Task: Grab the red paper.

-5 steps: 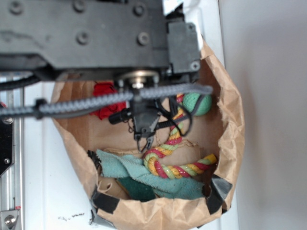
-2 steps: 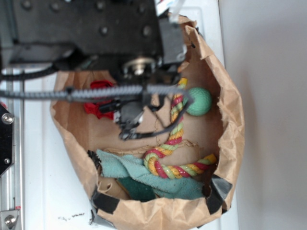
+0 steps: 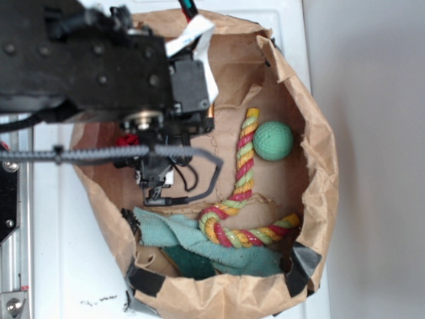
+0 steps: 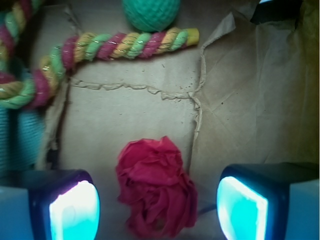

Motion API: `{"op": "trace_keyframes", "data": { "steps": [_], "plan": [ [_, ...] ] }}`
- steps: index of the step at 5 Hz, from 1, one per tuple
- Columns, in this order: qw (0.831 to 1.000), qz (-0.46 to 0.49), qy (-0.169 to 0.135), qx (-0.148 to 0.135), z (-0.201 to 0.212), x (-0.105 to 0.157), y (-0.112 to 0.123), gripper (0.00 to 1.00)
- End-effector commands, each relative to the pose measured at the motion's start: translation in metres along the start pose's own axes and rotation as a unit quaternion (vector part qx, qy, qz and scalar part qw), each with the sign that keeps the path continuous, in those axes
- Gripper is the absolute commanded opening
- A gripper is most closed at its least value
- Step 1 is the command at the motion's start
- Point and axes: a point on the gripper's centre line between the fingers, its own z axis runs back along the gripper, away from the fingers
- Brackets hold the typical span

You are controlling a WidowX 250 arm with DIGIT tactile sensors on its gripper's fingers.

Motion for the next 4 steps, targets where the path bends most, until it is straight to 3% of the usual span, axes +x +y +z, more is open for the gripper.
{"op": "trace_keyframes", "data": {
  "steps": [1,3,4],
  "plan": [
    [0.999,-0.030,0.011,-0.001,-0.010,-0.011,-0.009,1.00],
    [0.994,-0.094,-0.054,0.020,-0.016,-0.007,-0.015,1.00],
    [0.989,-0.129,-0.040,0.054,-0.029,-0.017,-0.027,1.00]
  ]
}}
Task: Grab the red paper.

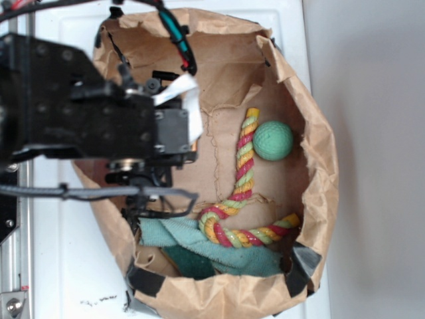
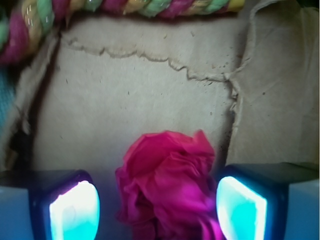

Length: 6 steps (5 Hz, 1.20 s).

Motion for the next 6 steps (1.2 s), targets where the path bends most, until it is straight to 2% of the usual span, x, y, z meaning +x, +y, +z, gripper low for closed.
{"op": "trace_keyframes", "data": {
  "steps": [1,3,4,6],
  "plan": [
    [0.998,-0.039,-0.012,0.055,-0.005,-0.005,-0.012,1.00],
    [0.997,-0.035,-0.006,0.069,-0.012,0.002,-0.011,1.00],
    [0.996,-0.018,0.006,0.090,-0.021,0.005,-0.008,1.00],
    [0.994,-0.027,0.030,0.099,-0.045,0.011,-0.009,1.00]
  ]
}}
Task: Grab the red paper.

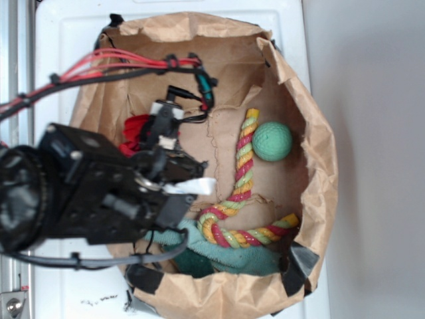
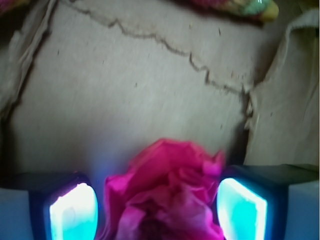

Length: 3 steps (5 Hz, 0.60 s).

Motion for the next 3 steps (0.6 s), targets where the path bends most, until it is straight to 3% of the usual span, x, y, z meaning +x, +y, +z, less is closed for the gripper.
{"op": "trace_keyframes", "data": {
  "steps": [1,2,3],
  "plan": [
    [1.000,0.002,0.024,0.000,-0.0221,-0.0067,-0.0140,1.00],
    [1.000,0.011,0.023,-0.002,-0.0189,-0.0078,-0.0117,0.98],
    [1.000,0.019,0.020,-0.005,-0.0155,-0.0095,-0.0089,0.00]
  ]
}}
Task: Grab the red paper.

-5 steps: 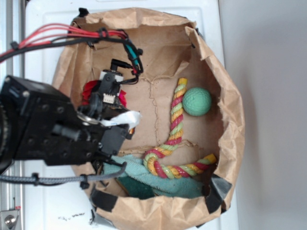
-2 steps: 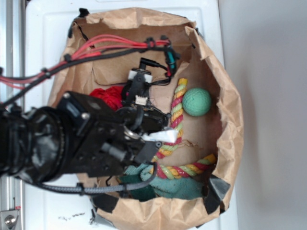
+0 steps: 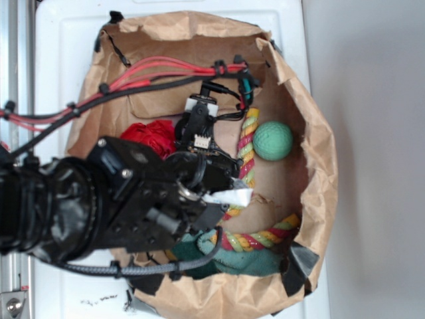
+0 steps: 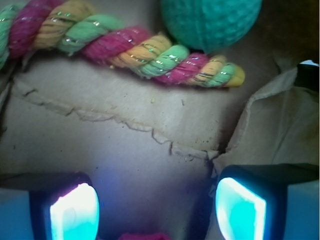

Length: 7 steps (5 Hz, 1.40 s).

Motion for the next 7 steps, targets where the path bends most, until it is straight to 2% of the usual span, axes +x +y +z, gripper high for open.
{"op": "trace_keyframes", "data": {
  "steps": [1,2,4,5,6,7],
  "plan": [
    [1.000,0.017,0.019,-0.012,-0.008,-0.017,-0.004,0.00],
    [0.999,0.020,0.024,-0.025,-0.007,-0.019,0.001,1.00],
    [0.999,0.028,0.024,-0.034,0.000,-0.027,0.008,1.00],
    [0.998,0.041,0.030,-0.040,0.003,-0.033,0.021,1.00],
    [0.996,0.050,0.037,-0.061,0.004,-0.038,0.032,1.00],
    [0.996,0.046,0.043,-0.066,0.004,-0.045,0.035,1.00]
  ]
}}
